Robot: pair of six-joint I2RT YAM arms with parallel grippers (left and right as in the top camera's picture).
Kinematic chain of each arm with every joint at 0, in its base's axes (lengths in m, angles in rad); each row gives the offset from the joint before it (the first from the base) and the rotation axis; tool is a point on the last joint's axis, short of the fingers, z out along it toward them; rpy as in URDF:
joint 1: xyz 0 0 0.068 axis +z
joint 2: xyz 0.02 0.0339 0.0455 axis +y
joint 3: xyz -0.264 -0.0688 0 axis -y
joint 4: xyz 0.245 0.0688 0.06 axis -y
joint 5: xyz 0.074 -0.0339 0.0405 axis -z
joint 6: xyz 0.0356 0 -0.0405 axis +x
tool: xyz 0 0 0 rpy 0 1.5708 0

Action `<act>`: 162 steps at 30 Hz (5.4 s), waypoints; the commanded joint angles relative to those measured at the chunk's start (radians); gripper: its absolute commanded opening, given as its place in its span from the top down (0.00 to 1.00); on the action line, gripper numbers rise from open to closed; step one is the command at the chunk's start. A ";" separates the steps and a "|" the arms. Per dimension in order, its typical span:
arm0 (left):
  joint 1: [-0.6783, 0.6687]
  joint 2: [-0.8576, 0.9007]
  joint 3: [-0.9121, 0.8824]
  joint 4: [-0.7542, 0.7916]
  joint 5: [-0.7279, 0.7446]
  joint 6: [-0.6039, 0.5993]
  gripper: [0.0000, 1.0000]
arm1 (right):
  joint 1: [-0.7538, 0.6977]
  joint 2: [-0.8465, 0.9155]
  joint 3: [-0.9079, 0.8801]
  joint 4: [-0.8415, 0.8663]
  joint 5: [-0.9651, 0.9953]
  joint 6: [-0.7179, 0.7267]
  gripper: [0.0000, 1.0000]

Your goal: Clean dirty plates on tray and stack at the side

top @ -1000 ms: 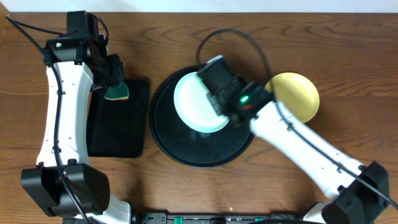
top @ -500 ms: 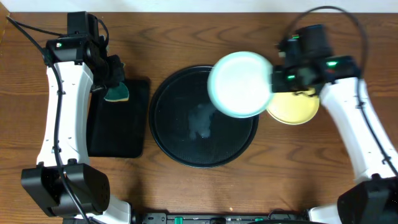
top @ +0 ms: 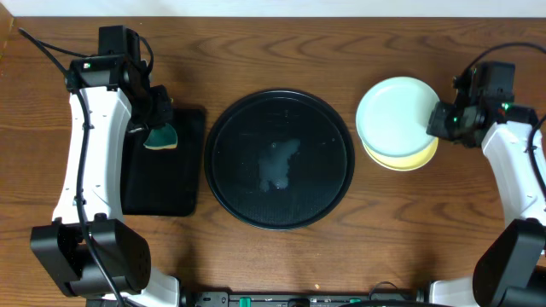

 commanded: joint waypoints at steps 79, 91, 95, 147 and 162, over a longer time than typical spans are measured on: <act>0.056 -0.222 -0.437 0.360 -0.022 0.066 0.20 | 0.224 -0.632 0.277 -0.266 -0.052 -0.031 0.01; 0.056 -0.222 -0.437 0.360 -0.021 0.066 0.20 | 0.224 -0.695 0.275 -0.408 0.025 -0.068 0.01; 0.056 -0.222 -0.437 0.360 -0.022 0.066 0.20 | 0.224 -0.698 0.241 -0.367 0.050 -0.068 0.01; 0.056 -0.222 -0.437 0.360 -0.022 0.066 0.20 | 0.217 -1.625 -1.203 0.661 -0.003 -0.008 0.01; 0.056 -0.222 -0.437 0.360 -0.022 0.066 0.20 | 0.217 -1.625 -1.203 0.661 -0.003 -0.008 0.01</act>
